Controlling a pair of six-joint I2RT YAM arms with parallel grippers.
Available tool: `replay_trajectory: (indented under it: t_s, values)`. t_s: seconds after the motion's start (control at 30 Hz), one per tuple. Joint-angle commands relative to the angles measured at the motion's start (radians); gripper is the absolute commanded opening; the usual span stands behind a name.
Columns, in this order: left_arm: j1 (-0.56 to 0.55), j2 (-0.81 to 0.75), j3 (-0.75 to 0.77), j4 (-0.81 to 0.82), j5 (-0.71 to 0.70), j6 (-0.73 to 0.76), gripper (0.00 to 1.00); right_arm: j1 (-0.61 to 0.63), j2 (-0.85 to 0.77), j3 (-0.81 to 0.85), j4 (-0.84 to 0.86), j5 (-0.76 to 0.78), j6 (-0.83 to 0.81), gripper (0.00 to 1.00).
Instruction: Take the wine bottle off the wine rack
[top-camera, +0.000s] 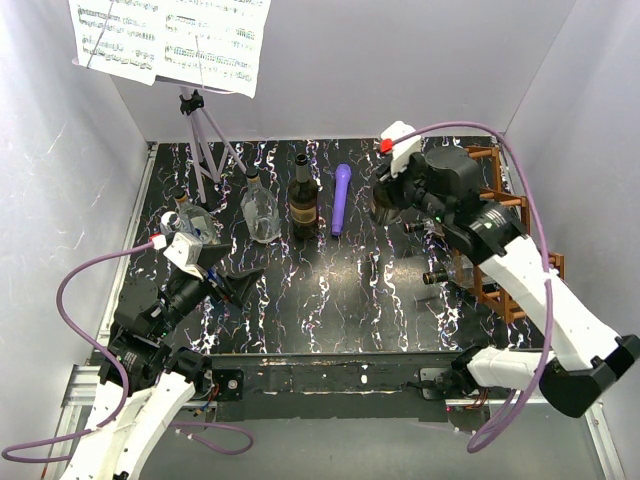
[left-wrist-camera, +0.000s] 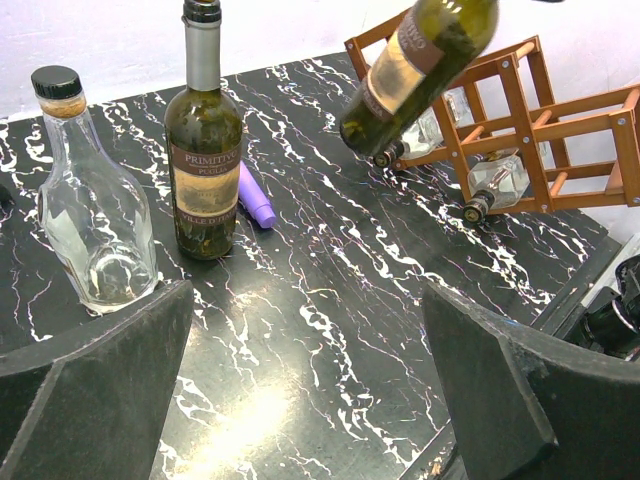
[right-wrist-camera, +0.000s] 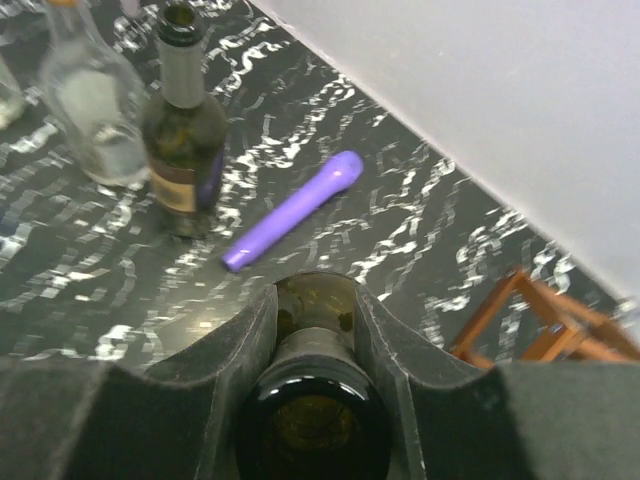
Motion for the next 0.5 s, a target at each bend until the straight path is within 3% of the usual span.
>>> replay_trajectory:
  t_s: [0.0, 0.17, 0.47]
  values:
    - [-0.003, 0.007, 0.011, -0.005, -0.018, 0.011, 0.98, 0.009, -0.101, 0.043, 0.025, -0.003, 0.353, 0.01]
    - [-0.004, -0.008, 0.013, -0.008, -0.039, 0.013, 0.98, 0.07, -0.138, -0.012, 0.027, -0.002, 0.532, 0.01]
    - [-0.001, -0.14, 0.005, -0.016, -0.238, 0.016, 0.98, 0.326, 0.035, 0.02, 0.138, 0.213, 0.567, 0.01]
